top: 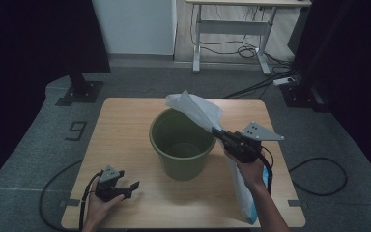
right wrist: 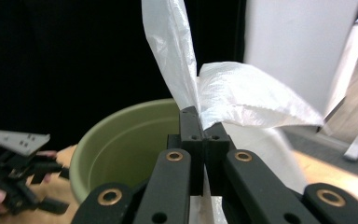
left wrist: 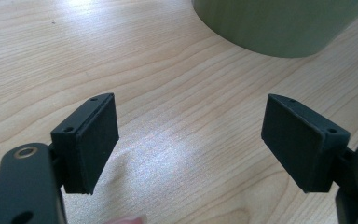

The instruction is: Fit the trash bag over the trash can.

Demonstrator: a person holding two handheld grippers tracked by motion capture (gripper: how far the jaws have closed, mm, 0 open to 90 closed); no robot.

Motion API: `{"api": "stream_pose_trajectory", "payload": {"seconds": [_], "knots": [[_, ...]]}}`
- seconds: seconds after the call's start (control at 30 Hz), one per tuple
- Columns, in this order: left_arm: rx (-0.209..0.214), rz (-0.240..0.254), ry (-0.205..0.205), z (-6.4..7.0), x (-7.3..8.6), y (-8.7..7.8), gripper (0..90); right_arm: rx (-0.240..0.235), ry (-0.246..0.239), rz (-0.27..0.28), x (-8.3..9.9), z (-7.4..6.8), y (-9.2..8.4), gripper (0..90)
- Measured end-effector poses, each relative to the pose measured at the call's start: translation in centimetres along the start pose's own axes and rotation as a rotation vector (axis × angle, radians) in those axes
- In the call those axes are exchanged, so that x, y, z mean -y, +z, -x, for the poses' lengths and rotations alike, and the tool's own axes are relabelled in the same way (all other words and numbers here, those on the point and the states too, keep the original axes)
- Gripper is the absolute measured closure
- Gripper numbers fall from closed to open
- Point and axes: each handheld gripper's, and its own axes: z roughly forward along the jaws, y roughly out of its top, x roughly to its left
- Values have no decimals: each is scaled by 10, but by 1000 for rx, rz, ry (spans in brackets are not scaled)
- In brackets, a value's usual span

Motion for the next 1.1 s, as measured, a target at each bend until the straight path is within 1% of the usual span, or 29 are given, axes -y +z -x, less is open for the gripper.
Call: {"api": "stream_pose_trajectory", "payload": {"seconds": [0.07, 0.1, 0.13, 0.17, 0.2, 0.23, 0.3, 0.33, 0.37, 0.4, 0.47, 0.6, 0.67, 0.7, 0.73, 0.77, 0.8, 0.83, 0.87, 0.9, 0.97, 1.0, 1.1], "knots": [[0, -1, 1, 0, 0, 0, 185, -16, 9, -23, 7, -1, 5, 885], [0, -2, 1, 0, 0, 0, 185, -24, 15, -45, 14, -2, 10, 884], [0, -3, 3, 0, 0, 0, 185, -35, 23, -56, 16, -2, 12, 884], [0, -4, 3, 0, 0, 1, 185, -35, 23, -56, 16, -2, 12, 884], [2, -4, 2, 1, 0, 1, 186, -59, 32, -81, 21, -2, 17, 884], [2, -4, 2, 1, 0, 1, 185, -59, 32, -81, 21, -2, 17, 884], [15, 4, -6, 1, -1, 0, 185, -65, 19, -108, 24, -3, 21, 883], [11, 8, -2, 2, -2, -1, 185, -64, 20, -132, 26, -4, 25, 869], [6, 7, 6, 3, -2, -1, 185, -64, 20, -132, 26, -4, 25, 869], [3, 3, 15, 5, -3, -1, 184, -68, 17, -139, 29, -4, 26, 835], [-1, -1, 20, 6, -3, 0, 183, -80, 13, -149, 32, -6, 27, 806], [1, -8, 23, 6, -3, 1, 183, -97, -9, -156, 36, -9, 26, 768], [4, -1, 15, 5, -3, 1, 184, -105, -12, -163, 38, -10, 26, 740], [4, -1, 15, 5, -3, 1, 184, -105, -12, -163, 38, -10, 26, 740], [9, 3, 10, 5, -3, 0, 184, -107, -20, -166, 39, -11, 26, 683], [9, 3, 10, 5, -3, 0, 183, -107, -20, -166, 39, -11, 26, 683], [11, 3, 7, 4, -2, 0, 183, -110, -19, -162, 39, -12, 26, 661], [13, 6, 1, 3, -2, -1, 184, -110, -24, -151, 39, -13, 23, 589], [14, 7, -1, 3, -2, 0, 184, -104, -29, -140, 38, -15, 21, 550], [14, 7, -1, 3, -2, 0, 184, -104, -29, -140, 38, -15, 21, 550], [14, 8, -4, 3, -2, 0, 184, -95, -33, -123, 38, -17, 17, 503], [15, 6, -2, 3, -2, 0, 184, -86, -38, -109, 37, -19, 13, 449], [16, 7, -2, 3, -2, 0, 184, -75, -55, -102, 36, -21, 7, 411]]}}
